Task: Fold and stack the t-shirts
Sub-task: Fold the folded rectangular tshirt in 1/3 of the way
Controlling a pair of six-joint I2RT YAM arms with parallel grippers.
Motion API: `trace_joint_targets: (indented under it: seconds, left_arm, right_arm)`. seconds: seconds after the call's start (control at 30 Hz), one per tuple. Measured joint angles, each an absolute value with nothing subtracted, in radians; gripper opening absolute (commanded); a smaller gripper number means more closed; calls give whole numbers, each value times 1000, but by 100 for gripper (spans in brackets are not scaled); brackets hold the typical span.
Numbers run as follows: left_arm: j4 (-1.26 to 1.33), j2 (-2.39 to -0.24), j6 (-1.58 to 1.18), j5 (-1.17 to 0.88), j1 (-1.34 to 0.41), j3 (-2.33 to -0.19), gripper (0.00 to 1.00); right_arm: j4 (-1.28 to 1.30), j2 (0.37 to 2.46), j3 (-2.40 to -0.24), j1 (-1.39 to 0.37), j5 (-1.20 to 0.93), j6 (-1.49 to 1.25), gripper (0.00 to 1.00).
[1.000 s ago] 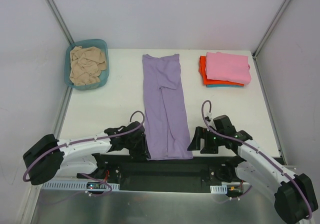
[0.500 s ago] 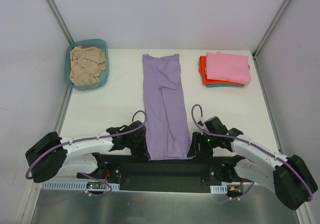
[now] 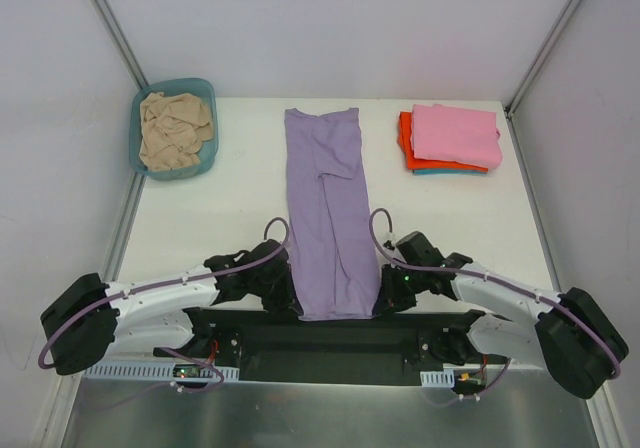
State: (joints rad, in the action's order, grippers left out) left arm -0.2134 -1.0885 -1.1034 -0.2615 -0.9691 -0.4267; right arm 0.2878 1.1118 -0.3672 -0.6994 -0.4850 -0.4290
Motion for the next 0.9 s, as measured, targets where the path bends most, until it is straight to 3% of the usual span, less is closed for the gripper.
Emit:
trace_joint_targets:
  seconds: [0.4, 0.9]
  left_arm:
    - [-221, -1050, -945, -223, -832, -583, 0]
    - [-195, -1366, -631, -213, -528, -994, 0]
  right_arm:
    - [400, 1091, -688, -658, -353, -369, 5]
    - [379, 1475, -1140, -500, -278, -316, 3]
